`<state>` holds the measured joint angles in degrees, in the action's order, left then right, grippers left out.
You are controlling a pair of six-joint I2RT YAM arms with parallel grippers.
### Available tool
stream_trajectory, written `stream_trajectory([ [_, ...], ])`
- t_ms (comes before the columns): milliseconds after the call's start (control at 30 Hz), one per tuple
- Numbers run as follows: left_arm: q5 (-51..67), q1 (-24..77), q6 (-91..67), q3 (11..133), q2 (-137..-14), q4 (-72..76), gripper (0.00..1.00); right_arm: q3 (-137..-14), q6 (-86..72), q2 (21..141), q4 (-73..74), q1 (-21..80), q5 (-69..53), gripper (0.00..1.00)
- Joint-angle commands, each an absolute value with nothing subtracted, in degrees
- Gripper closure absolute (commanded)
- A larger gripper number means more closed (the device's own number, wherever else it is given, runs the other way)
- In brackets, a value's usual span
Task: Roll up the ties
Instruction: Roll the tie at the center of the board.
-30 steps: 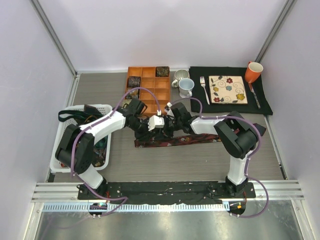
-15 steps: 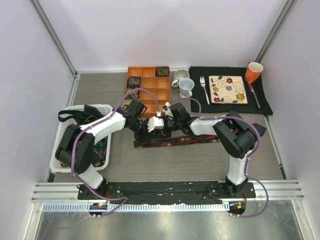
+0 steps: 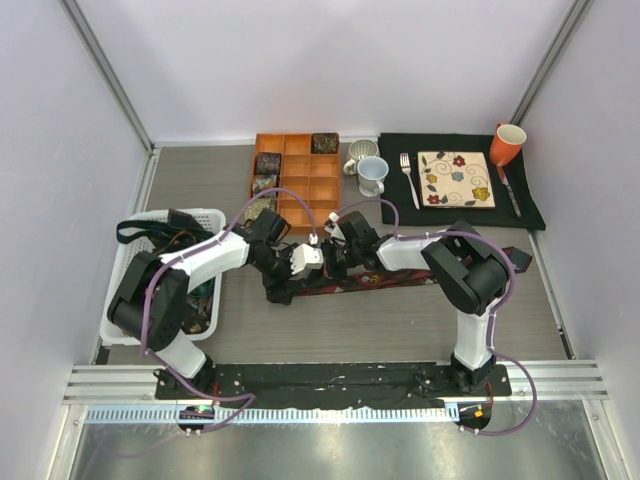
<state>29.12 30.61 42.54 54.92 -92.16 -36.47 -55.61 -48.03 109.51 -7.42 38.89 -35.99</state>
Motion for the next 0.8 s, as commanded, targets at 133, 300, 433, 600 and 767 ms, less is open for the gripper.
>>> stream_trajectory([
  [133, 27.25, 31.20, 41.13, 56.25, -93.51, -33.05, 0.16, -58.09, -44.65, 110.30, -5.98, 39.20, -34.63, 0.99],
  [300, 25.40, 32.25, 41.65, 57.48, -96.50, -32.60, 0.35, -58.54, -43.77, 110.92, -4.93, 39.29, -33.84, 0.99],
  [433, 24.78, 32.17, 43.33, 57.40, -96.77, -35.94, 0.59, -58.97, -42.28, 111.27, -2.47, 39.38, -32.61, 0.99],
  [600, 25.49, 30.33, 45.53, 55.29, -90.63, -38.58, 0.37, -59.59, -39.65, 111.36, 1.30, 39.38, -31.03, 0.99],
  [767, 24.96, 26.72, 49.29, 53.00, -85.79, -40.95, 0.28, -59.59, -38.67, 111.27, 2.20, 39.46, -29.89, 0.99],
])
